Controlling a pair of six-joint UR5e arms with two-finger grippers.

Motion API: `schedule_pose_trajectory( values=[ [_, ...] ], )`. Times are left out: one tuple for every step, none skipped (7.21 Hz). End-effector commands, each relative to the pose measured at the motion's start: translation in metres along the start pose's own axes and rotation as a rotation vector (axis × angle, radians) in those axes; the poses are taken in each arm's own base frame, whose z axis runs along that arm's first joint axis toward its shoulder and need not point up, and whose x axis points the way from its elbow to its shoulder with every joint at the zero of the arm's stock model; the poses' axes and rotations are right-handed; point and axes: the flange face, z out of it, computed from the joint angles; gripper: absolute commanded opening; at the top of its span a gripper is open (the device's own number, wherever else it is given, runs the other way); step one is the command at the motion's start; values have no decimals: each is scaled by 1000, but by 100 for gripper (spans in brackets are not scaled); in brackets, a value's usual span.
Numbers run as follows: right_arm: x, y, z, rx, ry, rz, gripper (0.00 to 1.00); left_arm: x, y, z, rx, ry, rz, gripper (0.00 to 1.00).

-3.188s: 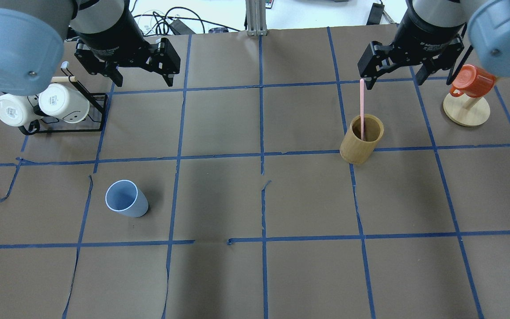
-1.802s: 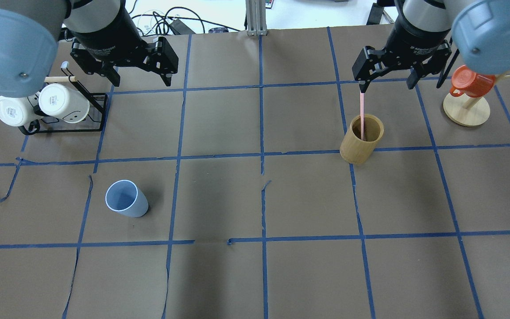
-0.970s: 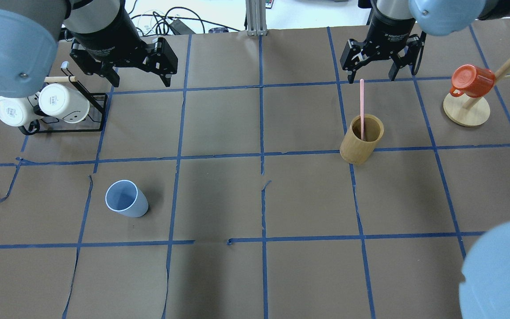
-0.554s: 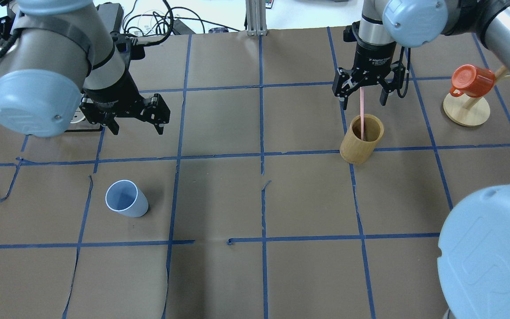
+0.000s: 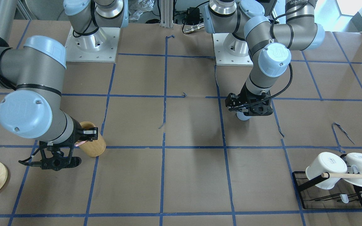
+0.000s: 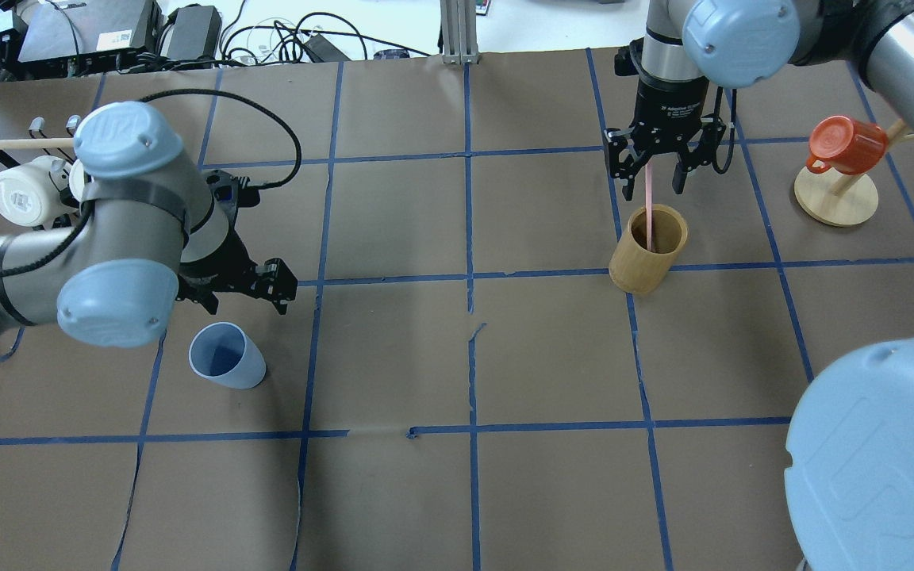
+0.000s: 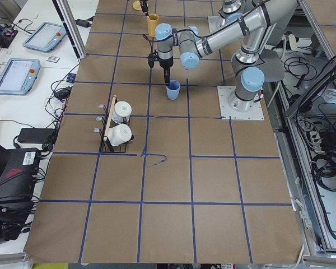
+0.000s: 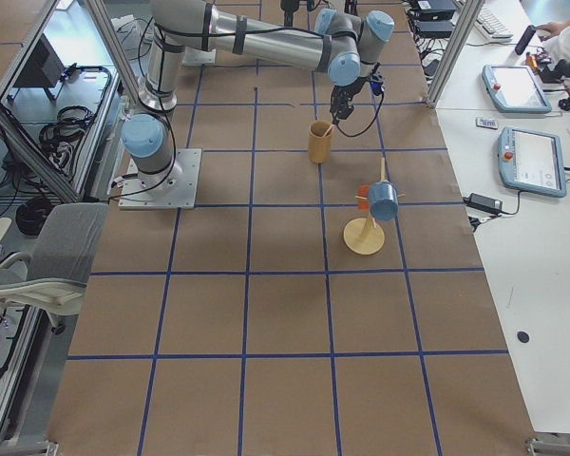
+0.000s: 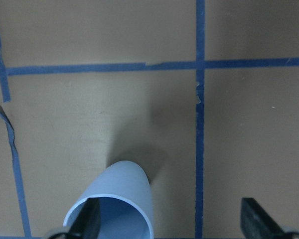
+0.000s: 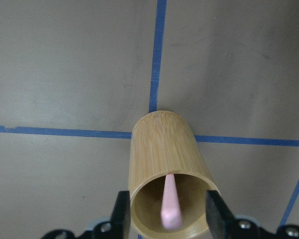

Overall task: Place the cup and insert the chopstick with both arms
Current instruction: 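Reach the left gripper down to the light blue cup and grasp it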

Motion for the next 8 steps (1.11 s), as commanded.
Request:
schedule_pose_trajectory(
  values=[
    [0,-5,0,23,-2,2,62,-4,14,23,-59,4,-69,100],
    [0,-6,-1,32,-2,2,62,-3,13,24,-62,10,-80,93],
    [0,-7,-1,36,-1,1,61,-3,13,23,-60,11,-80,90],
    [0,-6,0,31,-3,-3,47,-5,9,16,-42,1,-81,95],
    [0,-4,-1,24,-2,-4,38,-5,9,15,-47,4,-103,93],
    [0,-3,-1,21,-2,-8,30,-3,10,18,-54,13,-111,51],
    [0,-3,-2,23,-2,-11,23,-3,12,20,-60,13,-111,1],
    [0,-3,-2,21,-2,-12,18,-2,13,20,-59,14,-138,0]
  ],
)
